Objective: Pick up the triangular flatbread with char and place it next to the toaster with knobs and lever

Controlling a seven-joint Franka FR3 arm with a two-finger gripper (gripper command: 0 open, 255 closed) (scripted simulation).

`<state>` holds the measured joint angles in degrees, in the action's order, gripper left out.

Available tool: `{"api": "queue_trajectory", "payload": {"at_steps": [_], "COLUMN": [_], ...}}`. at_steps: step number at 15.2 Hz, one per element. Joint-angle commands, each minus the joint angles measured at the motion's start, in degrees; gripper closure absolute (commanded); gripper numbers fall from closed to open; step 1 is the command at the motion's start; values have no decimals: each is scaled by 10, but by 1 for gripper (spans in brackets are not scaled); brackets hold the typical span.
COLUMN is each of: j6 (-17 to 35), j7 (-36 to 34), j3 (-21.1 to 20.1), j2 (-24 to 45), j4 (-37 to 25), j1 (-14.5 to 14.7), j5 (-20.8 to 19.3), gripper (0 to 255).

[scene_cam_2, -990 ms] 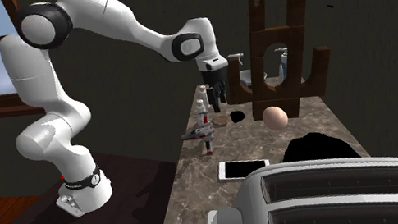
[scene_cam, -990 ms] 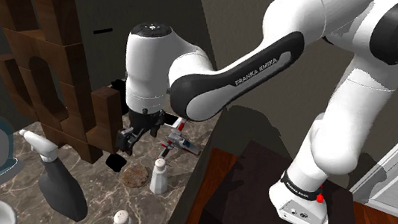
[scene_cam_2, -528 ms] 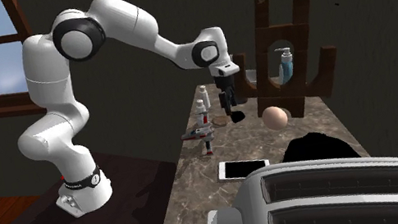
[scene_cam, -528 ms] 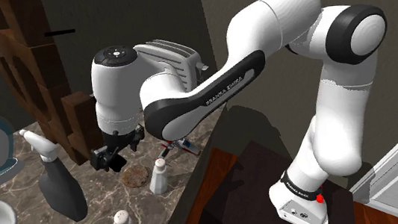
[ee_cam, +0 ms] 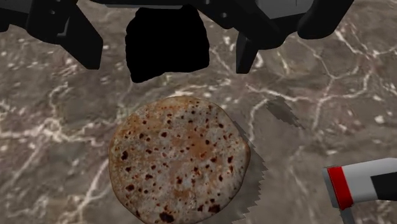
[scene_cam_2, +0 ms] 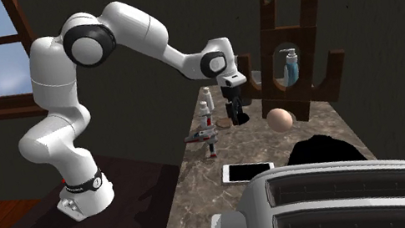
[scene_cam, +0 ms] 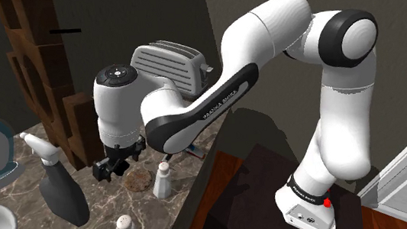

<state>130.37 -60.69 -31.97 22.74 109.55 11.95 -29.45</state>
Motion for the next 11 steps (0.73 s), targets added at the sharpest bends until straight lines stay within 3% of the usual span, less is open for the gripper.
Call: {"api": "queue_trajectory", "payload": {"at_steps": [1, 5, 6, 11], "j6": [1, 1, 1, 1], "j7": [0, 0, 0, 0], "j3": [1, 1, 1, 1], "j2": [1, 1, 1, 1], "j4": [0, 0, 0, 0], "j1": [0, 0, 0, 0], "j5": [-1, -1, -1, -1], "gripper": [0, 0, 255, 255]}}
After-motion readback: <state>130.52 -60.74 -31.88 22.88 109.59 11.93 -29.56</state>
